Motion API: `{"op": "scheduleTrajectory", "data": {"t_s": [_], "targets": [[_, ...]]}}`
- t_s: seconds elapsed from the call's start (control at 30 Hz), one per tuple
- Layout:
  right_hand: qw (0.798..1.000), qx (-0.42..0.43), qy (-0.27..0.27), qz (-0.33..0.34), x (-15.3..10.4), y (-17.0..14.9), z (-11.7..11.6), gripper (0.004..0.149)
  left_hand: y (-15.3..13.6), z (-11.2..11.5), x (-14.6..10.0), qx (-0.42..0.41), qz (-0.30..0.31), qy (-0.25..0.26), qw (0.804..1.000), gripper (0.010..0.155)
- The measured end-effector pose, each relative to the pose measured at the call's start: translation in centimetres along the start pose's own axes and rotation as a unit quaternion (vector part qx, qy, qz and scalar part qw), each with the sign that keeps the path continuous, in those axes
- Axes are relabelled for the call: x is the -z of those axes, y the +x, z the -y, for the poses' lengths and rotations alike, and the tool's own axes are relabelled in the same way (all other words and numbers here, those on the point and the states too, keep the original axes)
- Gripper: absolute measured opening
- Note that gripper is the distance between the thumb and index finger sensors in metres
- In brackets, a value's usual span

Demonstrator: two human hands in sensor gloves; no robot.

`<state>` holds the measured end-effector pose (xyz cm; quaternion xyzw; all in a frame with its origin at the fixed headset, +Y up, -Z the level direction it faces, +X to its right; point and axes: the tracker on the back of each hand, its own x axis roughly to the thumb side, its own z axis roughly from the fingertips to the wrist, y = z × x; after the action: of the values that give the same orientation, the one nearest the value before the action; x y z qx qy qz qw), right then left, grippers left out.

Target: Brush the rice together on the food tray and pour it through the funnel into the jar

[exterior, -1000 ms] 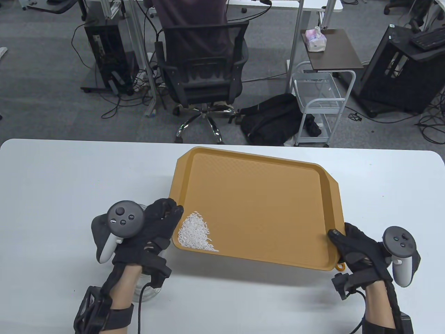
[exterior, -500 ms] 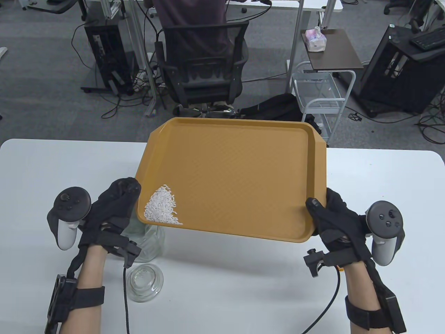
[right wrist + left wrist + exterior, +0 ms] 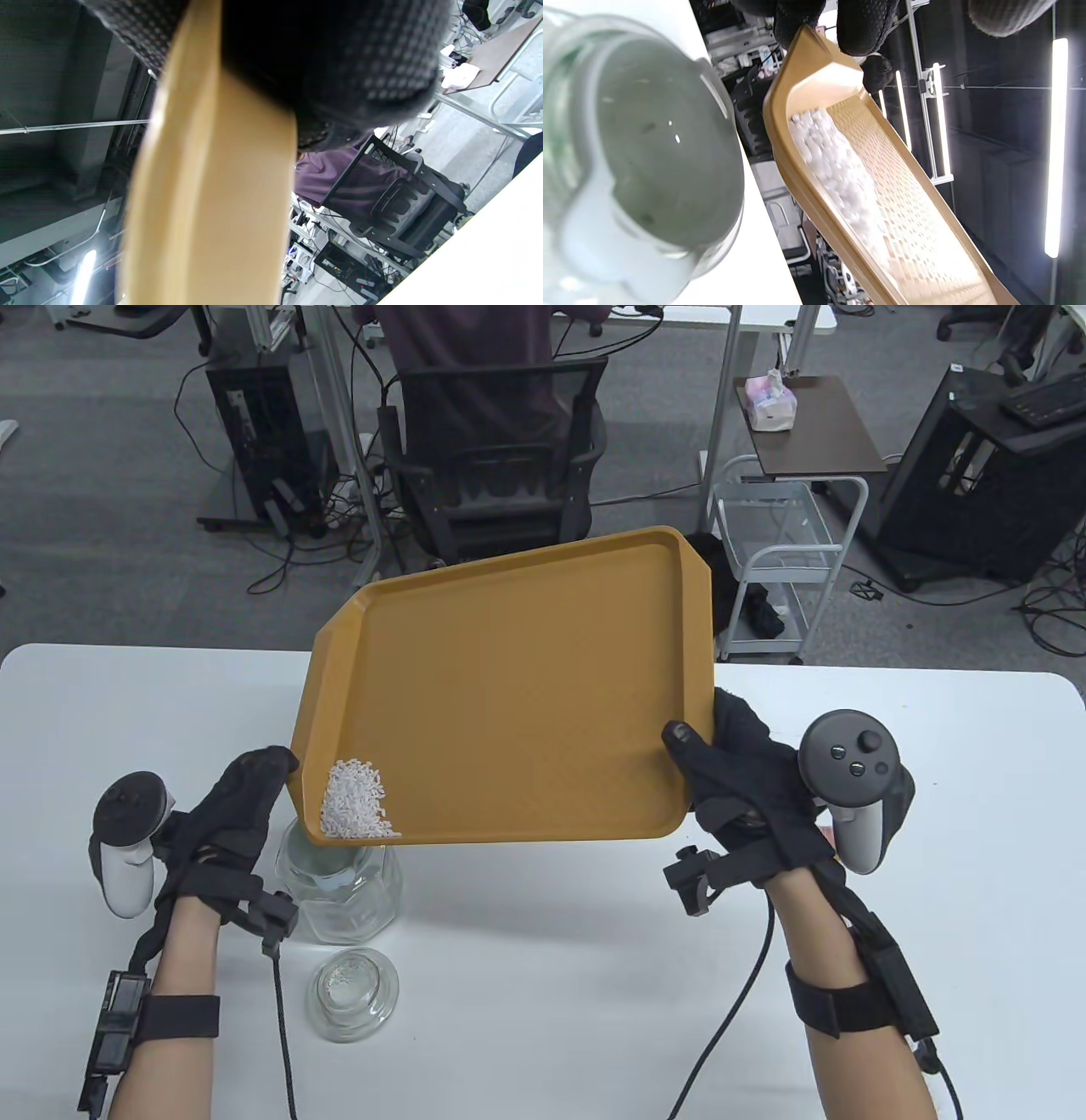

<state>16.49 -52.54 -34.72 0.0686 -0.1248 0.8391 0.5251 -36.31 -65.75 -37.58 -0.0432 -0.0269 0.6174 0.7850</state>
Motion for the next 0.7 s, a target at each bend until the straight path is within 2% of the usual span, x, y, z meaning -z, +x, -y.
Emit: {"op": "scheduleTrajectory", "data": {"t_s": [0.33, 0.7], "targets": [[0.999, -0.027, -0.006, 0.021, 1.1, 2.8, -1.1, 0.062, -2.0, 0.3, 0.6, -0.045, -0.006, -0.009, 0.999, 0.074], [0.999, -0.031, -0.002, 0.042, 0.6, 4.1, -1.3, 0.062, -2.6, 0.8, 0.6, -0.056, -0.001, -0.008, 0.998, 0.078]]}}
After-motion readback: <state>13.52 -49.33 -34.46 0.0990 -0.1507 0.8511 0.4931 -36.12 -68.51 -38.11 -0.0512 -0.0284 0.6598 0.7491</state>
